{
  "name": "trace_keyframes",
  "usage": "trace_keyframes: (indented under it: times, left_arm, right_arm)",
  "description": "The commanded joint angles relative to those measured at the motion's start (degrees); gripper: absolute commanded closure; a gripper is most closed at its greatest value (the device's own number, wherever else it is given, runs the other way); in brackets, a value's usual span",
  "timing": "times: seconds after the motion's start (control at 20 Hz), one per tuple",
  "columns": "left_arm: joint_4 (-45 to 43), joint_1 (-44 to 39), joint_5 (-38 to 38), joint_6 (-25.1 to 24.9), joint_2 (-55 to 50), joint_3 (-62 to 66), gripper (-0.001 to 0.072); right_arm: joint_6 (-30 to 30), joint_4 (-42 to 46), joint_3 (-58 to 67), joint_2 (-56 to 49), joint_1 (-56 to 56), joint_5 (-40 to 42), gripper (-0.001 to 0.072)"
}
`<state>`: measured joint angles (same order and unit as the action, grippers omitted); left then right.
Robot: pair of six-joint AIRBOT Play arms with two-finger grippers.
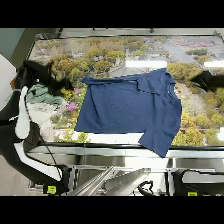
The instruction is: Fold the shirts.
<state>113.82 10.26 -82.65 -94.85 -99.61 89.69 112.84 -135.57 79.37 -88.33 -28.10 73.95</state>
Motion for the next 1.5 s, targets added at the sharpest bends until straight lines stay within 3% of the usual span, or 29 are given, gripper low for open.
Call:
trace_keyframes:
  times: [0.0, 0.2, 0.3, 0.35, 0.55, 0.6, 0.85, 0.9, 1.0, 1.05, 1.1, 1.2, 1.45]
  left_arm:
    - [7.19, 3.91, -1.01, -11.72, 6.14, -22.23, 0.0023]
    - [12.61, 5.01, -0.46, -17.49, 2.89, -30.16, 0.0023]
    - [15.08, 3.85, -1.27, -19.32, 0.98, -30.99, 0.0024]
    - [15.26, 3.23, -1.92, -19.39, 0.44, -30.97, 0.0026]
    - [15.17, 0.87, -3.48, -20.85, 0.44, -30.97, 0.0518]
    - [15.17, 0.61, -3.48, -21.46, 0.44, -30.93, 0.0680]
    - [15.21, 0.61, -4.11, -21.59, 0.46, -27.17, 0.0695]
    - [15.19, 0.61, -4.13, -21.24, 0.76, -26.43, 0.0696]
    - [15.21, 0.61, -3.87, -21.24, 2.08, -25.40, 0.0695]
    - [15.21, 0.61, -3.87, -21.24, 2.84, -24.70, 0.0695]
    - [15.23, 0.61, -3.85, -21.24, 4.13, -23.96, 0.0696]
    - [15.96, 0.59, -3.61, -21.24, 8.55, -22.16, 0.0697]
    - [28.46, 0.59, 2.38, -19.98, 33.16, -9.31, 0.0697]
  right_arm:
    - [2.23, 0.61, -11.32, 5.22, -9.07, 7.65, 0.0318]
    - [2.45, 8.37, -19.65, 5.70, -10.93, 10.27, 0.0314]
    - [2.56, 9.84, -24.41, 5.70, -10.73, 9.86, 0.0207]
    - [2.91, 10.14, -26.43, 5.68, -10.73, 9.18, 0.0208]
    - [3.80, 12.35, -29.83, 4.79, -10.54, 4.09, 0.0208]
    - [3.82, 11.91, -29.83, 3.93, -9.90, 3.37, 0.0208]
    - [4.35, 9.05, -29.77, -1.38, -2.82, -1.31, 0.0223]
    - [5.29, 7.28, -29.59, -2.29, -1.55, -1.90, 0.0312]
    - [7.19, 3.26, -28.63, -3.28, -0.24, -2.49, 0.0347]
    - [8.09, 0.52, -27.74, -3.34, 0.00, -2.29, 0.0459]
    - [8.94, -2.49, -26.53, -3.06, 0.26, -1.01, 0.0637]
    - [10.01, -4.85, -22.88, -0.09, 0.98, 2.93, 0.0691]
    - [9.97, -18.01, -0.72, 21.75, -0.15, 7.63, 0.0693]
